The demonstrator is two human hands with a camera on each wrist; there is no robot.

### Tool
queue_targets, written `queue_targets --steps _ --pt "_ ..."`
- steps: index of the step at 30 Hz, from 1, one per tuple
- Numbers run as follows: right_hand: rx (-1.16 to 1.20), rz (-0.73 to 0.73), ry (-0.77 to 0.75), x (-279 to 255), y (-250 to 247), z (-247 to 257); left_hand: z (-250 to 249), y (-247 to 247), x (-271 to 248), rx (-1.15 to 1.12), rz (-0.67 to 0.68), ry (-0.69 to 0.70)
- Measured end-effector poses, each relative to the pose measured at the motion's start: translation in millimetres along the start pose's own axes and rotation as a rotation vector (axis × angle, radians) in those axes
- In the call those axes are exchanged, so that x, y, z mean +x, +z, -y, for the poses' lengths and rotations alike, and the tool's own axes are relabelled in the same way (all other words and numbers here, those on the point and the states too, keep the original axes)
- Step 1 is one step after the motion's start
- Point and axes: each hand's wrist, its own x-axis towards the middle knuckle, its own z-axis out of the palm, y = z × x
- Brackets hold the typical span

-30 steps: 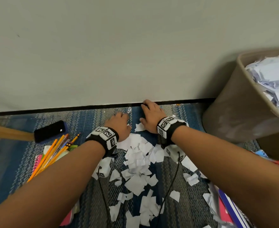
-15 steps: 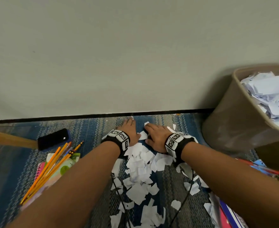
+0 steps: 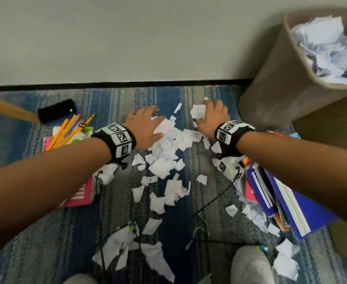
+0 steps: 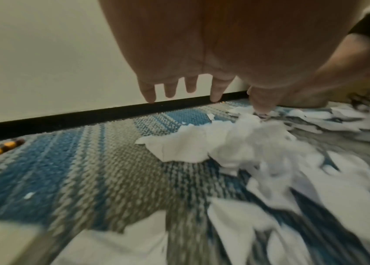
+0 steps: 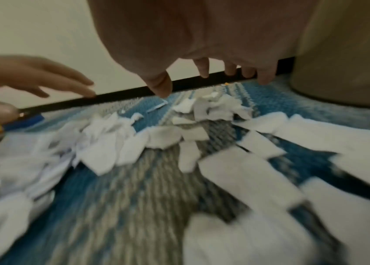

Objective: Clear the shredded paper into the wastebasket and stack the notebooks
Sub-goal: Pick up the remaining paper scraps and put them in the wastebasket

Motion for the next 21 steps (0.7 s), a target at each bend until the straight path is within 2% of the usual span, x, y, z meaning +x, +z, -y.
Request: queue_targets --steps 2,7,9,11,13,15,19,21 --pt "-0.07 0.069 0.081 -14.4 13.6 -14.1 -3.7 6.3 -20.5 0.032 0.009 0.011" --pt "-0.177 0.349 -0.052 -65.2 47.0 -15.5 -42.5 28.3 -80.5 0.117 0.107 0.251" --pt "-0.175 0.328 -0.121 -85.8 47.7 -0.8 -64.5 45.4 -107.6 0.136 0.155 0.421" --pt "-0.207 0.241 -0.193 -100.8 37.6 11.9 -80.3 63.6 -133.1 0.189 0.187 0.595" --pt "-0.268 0.173 -0.369 -115.1 27.0 17.0 -86.7 78.0 -153.2 0.2 0.229 0.708" --pt "-0.311 0.172 -0.638 -137.3 17.6 24.4 -87.4 89.4 -166.2 0.206 0.284 0.766" --pt "-0.403 0.468 -1.084 -195.2 33.5 36.8 -73.0 91.5 -168.4 0.252 0.299 0.724" --pt "-0.42 0.555 -1.24 -220.7 54.2 35.0 -60.4 81.6 -164.8 0.288 0.293 0.687"
